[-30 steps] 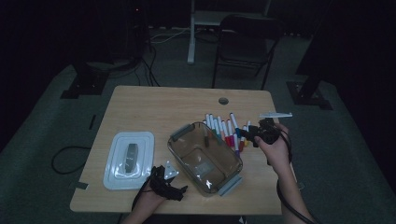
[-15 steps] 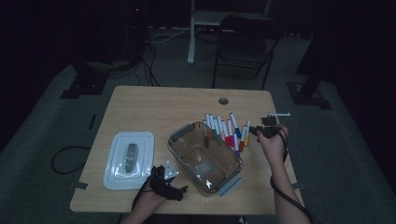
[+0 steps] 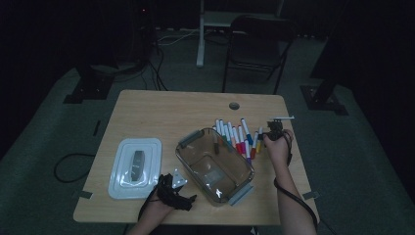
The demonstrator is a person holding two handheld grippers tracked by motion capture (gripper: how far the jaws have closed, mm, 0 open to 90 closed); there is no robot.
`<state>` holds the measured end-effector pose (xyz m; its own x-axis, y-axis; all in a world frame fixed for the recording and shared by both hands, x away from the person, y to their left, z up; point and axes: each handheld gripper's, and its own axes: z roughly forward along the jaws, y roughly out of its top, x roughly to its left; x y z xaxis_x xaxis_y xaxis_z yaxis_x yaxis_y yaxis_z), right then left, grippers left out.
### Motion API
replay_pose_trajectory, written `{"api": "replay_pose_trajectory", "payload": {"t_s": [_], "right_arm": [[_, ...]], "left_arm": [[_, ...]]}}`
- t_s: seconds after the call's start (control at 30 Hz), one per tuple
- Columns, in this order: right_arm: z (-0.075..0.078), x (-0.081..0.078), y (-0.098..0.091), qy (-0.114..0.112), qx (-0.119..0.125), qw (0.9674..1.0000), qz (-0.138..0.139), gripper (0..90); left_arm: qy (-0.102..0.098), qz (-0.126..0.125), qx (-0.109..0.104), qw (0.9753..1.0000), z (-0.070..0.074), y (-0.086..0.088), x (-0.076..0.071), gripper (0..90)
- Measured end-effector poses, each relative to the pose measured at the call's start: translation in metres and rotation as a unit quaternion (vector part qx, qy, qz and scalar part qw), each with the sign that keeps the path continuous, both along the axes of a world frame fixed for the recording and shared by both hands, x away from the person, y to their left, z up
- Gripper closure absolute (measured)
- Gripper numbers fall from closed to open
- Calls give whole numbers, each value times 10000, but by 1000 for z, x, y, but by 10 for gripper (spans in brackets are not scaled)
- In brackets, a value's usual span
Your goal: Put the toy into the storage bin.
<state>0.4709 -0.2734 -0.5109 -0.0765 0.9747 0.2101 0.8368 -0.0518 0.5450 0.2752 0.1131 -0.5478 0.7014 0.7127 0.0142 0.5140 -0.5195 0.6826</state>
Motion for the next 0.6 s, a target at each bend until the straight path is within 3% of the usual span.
{"api": "replay_pose_trajectory", "payload": {"t_s": [0.07,0.27,0.47,0.6], "right_arm": [[-2,1,0,54,63,10000,4,671],[-9,1,-4,165,-46,9998,-118,681],[-10,-2,-12,177,-135,9993,-301,759],[-9,-5,-17,139,38,9989,-450,767]], "left_arm": [[1,-2,3,10000,0,0,0,4],[-1,0,1,10000,0,0,0,4],[0,0,-1,10000,0,0,0,4],[1,1,-1,10000,0,0,0,4]]}}
